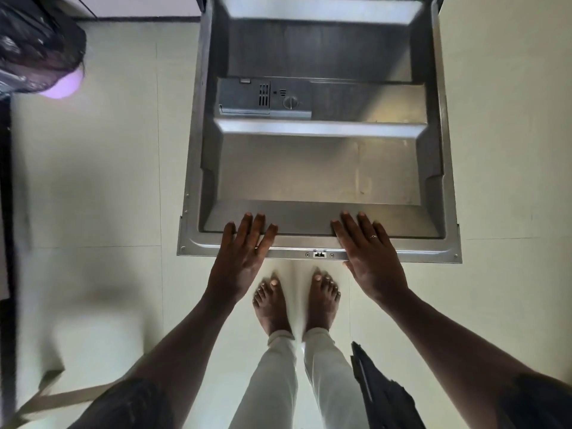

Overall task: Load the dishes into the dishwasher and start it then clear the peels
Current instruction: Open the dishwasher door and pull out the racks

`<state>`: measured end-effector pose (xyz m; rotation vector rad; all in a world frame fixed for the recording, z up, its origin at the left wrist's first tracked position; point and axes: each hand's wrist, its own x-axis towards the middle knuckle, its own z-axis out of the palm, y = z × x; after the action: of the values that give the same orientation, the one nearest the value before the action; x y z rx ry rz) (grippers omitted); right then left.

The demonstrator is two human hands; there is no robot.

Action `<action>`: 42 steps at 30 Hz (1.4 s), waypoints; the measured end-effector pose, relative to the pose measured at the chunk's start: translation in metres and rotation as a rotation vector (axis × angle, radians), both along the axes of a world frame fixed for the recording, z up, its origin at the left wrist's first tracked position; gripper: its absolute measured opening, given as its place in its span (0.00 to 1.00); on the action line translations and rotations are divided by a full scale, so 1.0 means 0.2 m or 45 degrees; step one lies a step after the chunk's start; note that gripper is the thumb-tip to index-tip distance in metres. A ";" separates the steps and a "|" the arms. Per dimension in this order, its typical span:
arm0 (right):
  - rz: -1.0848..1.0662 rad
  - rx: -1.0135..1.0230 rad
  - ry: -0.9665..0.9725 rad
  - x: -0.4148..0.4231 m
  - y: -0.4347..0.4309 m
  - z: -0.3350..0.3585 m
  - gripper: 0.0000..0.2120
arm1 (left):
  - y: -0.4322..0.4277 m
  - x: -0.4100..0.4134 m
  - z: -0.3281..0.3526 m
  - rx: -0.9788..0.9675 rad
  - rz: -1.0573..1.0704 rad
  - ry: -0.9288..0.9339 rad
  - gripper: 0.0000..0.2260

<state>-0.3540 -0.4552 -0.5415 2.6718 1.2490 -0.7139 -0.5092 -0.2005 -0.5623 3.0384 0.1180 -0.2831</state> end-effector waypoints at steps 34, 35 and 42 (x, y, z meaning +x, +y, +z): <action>-0.153 -0.381 0.486 0.28 0.42 0.52 0.25 | 0.22 0.45 0.57 -0.371 0.013 0.582 0.30; -0.145 -0.344 0.447 0.31 0.45 0.62 0.24 | 0.24 0.49 0.66 -0.377 0.004 0.555 0.30; -0.291 0.182 0.175 0.70 0.70 1.31 0.19 | 0.49 0.94 1.44 -0.406 0.028 0.068 0.30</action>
<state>-0.2138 -0.3160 -0.2798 2.9620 1.0705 -0.8828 -0.3213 -0.1032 -0.2737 2.7130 0.0985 -0.3445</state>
